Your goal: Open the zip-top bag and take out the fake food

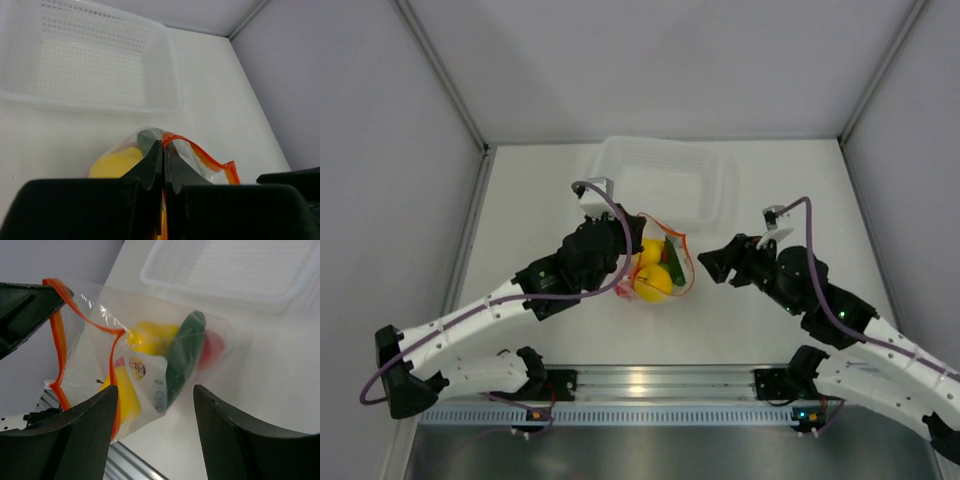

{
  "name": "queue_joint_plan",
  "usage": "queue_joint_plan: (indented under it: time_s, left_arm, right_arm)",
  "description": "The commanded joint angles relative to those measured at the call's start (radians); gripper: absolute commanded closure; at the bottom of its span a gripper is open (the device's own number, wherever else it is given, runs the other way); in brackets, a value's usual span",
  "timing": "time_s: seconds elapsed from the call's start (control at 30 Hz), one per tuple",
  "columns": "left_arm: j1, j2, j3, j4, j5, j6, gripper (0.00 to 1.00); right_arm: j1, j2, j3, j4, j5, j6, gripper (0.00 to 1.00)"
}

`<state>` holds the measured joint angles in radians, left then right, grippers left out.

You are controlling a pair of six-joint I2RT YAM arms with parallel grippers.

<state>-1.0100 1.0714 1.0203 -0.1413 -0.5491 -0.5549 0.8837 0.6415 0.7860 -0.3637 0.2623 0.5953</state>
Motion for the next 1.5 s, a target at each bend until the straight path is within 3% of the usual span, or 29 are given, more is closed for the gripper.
queue_joint_plan:
  time_s: [0.0, 0.13, 0.3, 0.63, 1.07, 1.23, 1.33, 1.47]
  left_arm:
    - [-0.001, -0.016, -0.015, 0.014, -0.179, -0.174, 1.0]
    - [-0.021, -0.011, -0.057, 0.016, -0.251, -0.281, 1.0]
    - [-0.104, -0.005, -0.074, 0.019, -0.385, -0.31, 1.0]
    - [-0.174, 0.047, -0.075, 0.016, -0.535, -0.338, 1.0]
    - [-0.216, 0.078, -0.068, 0.016, -0.548, -0.338, 1.0]
    - [-0.216, 0.061, -0.088, 0.016, -0.523, -0.349, 1.0]
    - [-0.216, 0.053, -0.1, 0.016, -0.52, -0.344, 1.0]
    - [-0.216, 0.027, -0.12, 0.014, -0.532, -0.339, 1.0]
  right_arm:
    - [0.014, 0.047, -0.08, 0.244, -0.083, 0.245, 0.37]
    - [0.017, 0.136, -0.071, 0.296, -0.165, 0.259, 0.38]
    - [0.023, 0.208, -0.06, 0.253, -0.129, 0.198, 0.42]
    - [0.063, 0.202, -0.079, 0.267, -0.127, 0.158, 0.39]
    - [0.103, 0.323, -0.119, 0.215, 0.115, 0.064, 0.41]
    - [0.028, 0.411, -0.108, 0.203, 0.115, 0.024, 0.52]
    - [0.017, 0.419, -0.116, 0.218, 0.12, 0.018, 0.47]
    - [0.003, 0.406, -0.126, 0.215, 0.105, -0.02, 0.48]
